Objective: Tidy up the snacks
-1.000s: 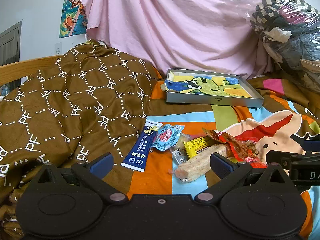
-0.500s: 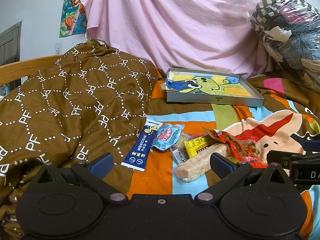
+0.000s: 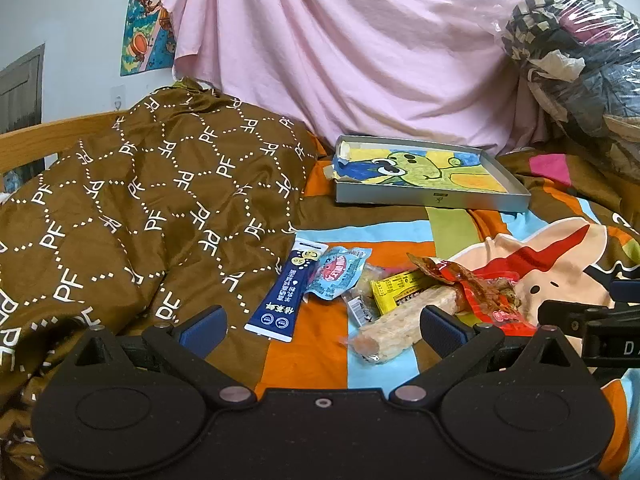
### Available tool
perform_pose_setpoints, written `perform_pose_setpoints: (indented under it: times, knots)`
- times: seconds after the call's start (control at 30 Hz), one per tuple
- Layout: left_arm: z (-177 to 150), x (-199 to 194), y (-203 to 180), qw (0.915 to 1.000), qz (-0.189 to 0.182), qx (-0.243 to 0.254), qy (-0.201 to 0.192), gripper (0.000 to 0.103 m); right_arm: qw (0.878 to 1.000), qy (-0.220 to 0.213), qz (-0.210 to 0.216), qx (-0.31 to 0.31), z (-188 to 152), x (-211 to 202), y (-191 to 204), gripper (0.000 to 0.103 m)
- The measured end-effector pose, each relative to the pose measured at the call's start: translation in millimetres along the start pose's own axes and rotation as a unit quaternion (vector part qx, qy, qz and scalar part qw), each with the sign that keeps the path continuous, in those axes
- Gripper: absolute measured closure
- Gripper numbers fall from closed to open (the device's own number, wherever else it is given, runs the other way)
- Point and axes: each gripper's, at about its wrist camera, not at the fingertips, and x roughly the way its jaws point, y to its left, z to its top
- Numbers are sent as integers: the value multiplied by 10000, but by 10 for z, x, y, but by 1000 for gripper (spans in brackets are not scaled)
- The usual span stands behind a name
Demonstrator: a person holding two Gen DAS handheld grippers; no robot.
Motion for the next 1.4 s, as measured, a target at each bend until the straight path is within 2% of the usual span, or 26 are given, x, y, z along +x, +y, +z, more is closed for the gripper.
perform_pose_setpoints:
  times: [0.3, 0.5, 0.57, 0.7, 0.83, 0.93, 1.13, 1.27, 1.4]
  knots:
    - [24, -18, -51, 9995, 243, 167, 91, 1, 9998, -72, -99, -128, -9, -15, 10, 0]
    - [49, 43, -64, 9988, 138, 161, 433, 1, 9994, -192, -93, -261, -25, 1, -3, 0]
    - [50, 80, -67, 9984, 30, 140, 555, 1, 9993, -85, 120, -341, -40, 48, 0, 0]
    - [36, 141, -43, 9975, -50, 77, 694, 1, 9942, 522, 871, -369, -88, 208, -2, 0]
    - [66, 214, -11, 9972, -42, 60, 745, 1, 9927, 615, 953, -412, -139, 268, -14, 0]
    - [114, 314, -33, 9966, -110, 280, 764, 1, 9911, 673, 1084, -377, -150, 308, -59, 0]
    - [237, 649, -112, 9918, -738, 727, 753, 1, 9888, 722, 1285, -253, -159, 401, -224, 0]
    - [257, 886, -171, 9872, -1205, 760, 711, 1, 9937, 574, 966, -23, -113, 446, -395, 0]
    - [244, 1033, -240, 9818, -1595, 871, 555, 1, 9962, 545, 675, -53, -11, 559, -520, 0]
